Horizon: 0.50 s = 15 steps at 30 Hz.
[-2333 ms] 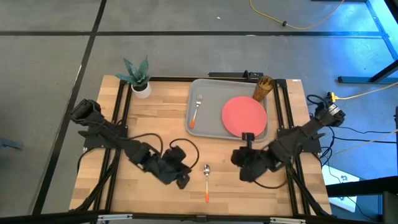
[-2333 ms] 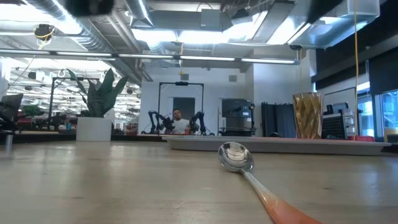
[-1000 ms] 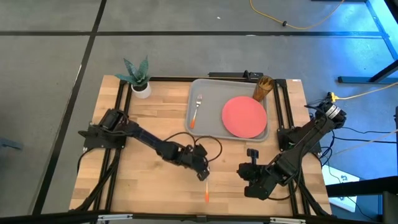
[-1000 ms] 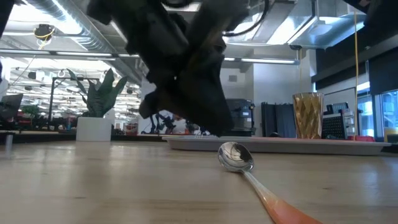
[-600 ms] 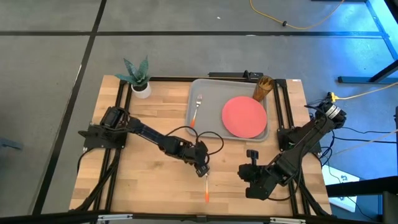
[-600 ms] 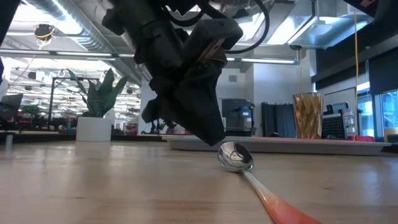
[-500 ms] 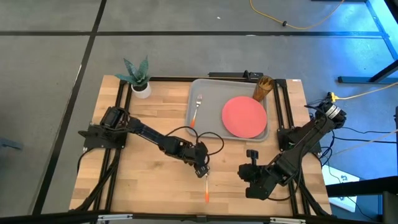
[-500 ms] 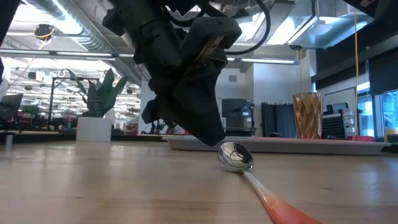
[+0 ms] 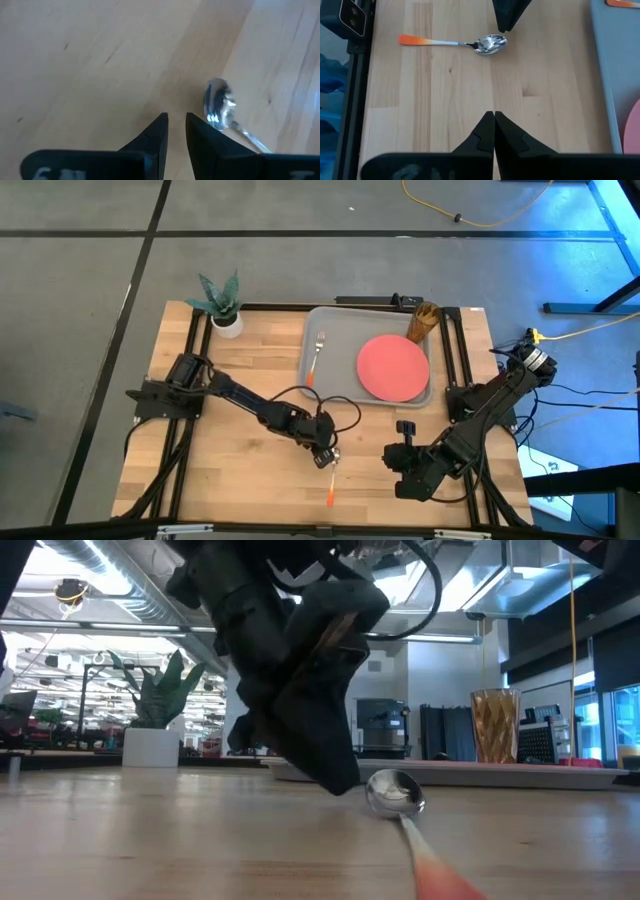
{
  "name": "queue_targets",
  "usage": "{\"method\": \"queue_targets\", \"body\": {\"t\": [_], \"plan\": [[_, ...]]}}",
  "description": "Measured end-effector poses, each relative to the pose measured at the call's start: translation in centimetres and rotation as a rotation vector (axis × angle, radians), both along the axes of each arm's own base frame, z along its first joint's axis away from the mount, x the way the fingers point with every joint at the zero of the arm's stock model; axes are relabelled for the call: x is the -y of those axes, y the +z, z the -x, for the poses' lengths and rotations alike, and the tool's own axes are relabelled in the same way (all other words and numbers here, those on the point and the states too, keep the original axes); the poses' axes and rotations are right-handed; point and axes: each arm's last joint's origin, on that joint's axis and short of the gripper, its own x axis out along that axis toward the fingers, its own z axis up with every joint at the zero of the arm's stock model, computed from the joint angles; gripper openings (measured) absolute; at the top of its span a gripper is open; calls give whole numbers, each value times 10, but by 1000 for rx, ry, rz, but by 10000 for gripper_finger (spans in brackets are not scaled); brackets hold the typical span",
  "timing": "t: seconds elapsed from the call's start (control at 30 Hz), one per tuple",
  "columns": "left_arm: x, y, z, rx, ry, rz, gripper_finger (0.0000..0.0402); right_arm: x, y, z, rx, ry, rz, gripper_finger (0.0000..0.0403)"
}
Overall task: Pick and place plate/cup/fork/spoon on tray
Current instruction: Put the orange spoon on the gray serving tray to the left of the pink plate
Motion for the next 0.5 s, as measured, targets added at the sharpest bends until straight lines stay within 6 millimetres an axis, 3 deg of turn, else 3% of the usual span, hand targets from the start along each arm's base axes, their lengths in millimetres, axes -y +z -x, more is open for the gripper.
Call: {"method": "queue_targets", "body": {"t": [0.5], "plan": [[-4,4,-3,36,-95,-22,61,0,0,0,-15,8,-12,4]]}}
